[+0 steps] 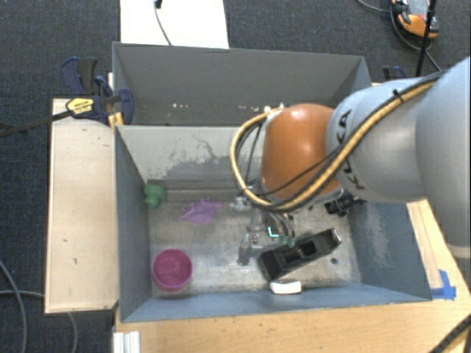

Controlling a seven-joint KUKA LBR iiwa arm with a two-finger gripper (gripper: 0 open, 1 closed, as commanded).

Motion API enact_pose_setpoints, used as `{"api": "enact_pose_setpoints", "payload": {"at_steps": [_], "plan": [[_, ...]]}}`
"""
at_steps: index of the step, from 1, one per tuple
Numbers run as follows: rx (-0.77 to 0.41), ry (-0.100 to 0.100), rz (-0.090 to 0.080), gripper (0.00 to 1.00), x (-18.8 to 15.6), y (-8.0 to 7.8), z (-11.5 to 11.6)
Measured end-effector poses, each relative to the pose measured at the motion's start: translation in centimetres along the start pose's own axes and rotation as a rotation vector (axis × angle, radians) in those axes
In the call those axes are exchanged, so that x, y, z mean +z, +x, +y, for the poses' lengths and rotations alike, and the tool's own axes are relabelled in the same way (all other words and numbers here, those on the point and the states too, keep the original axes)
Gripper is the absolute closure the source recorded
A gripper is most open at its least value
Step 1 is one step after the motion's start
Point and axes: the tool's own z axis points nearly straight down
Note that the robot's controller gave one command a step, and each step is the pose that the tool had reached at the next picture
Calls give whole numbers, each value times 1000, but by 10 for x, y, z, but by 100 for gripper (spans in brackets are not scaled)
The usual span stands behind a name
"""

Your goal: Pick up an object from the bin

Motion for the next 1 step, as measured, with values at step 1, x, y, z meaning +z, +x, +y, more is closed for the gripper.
{"api": "enact_pose_setpoints", "payload": {"at_steps": [1], "plan": [[3,-1,-8,0,-4,-2,0]]}}
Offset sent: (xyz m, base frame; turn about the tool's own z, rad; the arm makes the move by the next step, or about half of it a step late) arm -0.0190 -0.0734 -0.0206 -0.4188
